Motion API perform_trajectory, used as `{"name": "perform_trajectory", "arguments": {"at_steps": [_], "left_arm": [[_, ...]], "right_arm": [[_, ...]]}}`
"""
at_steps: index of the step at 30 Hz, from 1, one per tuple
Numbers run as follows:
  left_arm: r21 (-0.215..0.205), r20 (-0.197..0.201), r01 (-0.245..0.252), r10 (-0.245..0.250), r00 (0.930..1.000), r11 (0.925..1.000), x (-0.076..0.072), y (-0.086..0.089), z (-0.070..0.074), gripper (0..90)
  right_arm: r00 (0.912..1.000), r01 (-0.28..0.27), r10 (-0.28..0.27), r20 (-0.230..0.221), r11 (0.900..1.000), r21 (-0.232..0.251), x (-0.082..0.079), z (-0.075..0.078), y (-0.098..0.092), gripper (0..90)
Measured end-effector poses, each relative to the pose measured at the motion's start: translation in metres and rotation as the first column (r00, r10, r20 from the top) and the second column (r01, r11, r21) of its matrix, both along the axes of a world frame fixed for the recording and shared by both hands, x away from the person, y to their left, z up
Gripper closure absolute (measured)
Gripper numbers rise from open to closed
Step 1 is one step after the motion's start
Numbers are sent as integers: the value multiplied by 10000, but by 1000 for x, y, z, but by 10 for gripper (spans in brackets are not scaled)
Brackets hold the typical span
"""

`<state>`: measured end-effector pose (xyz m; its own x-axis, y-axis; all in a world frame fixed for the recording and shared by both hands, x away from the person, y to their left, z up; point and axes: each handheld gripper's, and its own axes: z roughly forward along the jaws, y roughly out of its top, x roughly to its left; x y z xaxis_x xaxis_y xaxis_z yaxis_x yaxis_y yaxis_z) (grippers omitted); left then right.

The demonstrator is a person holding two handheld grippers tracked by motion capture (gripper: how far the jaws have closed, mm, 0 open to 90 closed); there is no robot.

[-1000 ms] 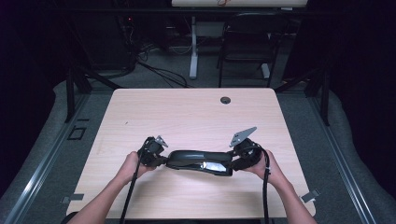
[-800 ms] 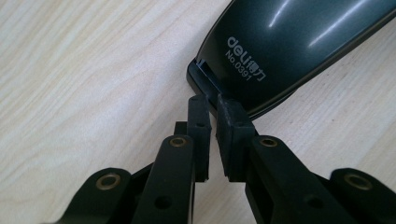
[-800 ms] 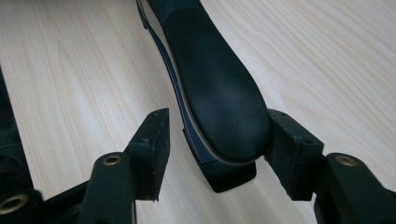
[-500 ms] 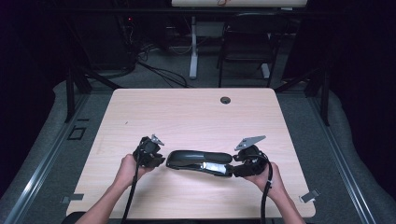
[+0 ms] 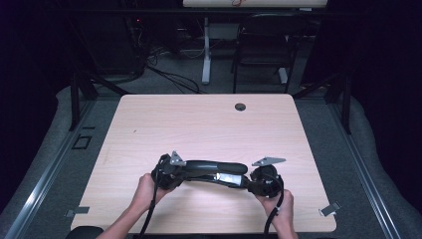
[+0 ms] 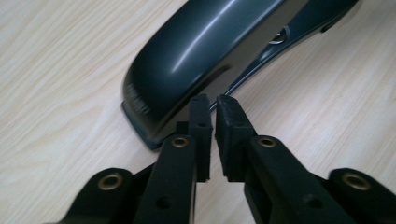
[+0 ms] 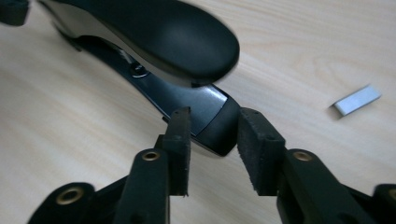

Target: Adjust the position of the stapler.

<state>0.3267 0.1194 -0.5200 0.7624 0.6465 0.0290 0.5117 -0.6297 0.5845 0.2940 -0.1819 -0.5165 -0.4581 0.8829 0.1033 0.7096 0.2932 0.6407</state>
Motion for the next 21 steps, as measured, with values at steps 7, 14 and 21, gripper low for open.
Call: {"name": "perform_trajectory", "arguments": {"at_steps": [7,14,21], "left_arm": [[-577,704,605,-564,9959,9965,-22,-38,-13,900],[-1206,1242,970,-819,9889,9880,-33,-82,-34,900],[-1894,1189,469,-245,9926,9808,-24,-105,-39,900]], "right_arm": [[9923,348,-448,1152,9956,875,-12,-52,3,778],[9785,109,-323,2035,9944,1053,-8,-63,4,882],[9684,-229,-141,2491,9891,1452,-2,-69,5,900]]}}
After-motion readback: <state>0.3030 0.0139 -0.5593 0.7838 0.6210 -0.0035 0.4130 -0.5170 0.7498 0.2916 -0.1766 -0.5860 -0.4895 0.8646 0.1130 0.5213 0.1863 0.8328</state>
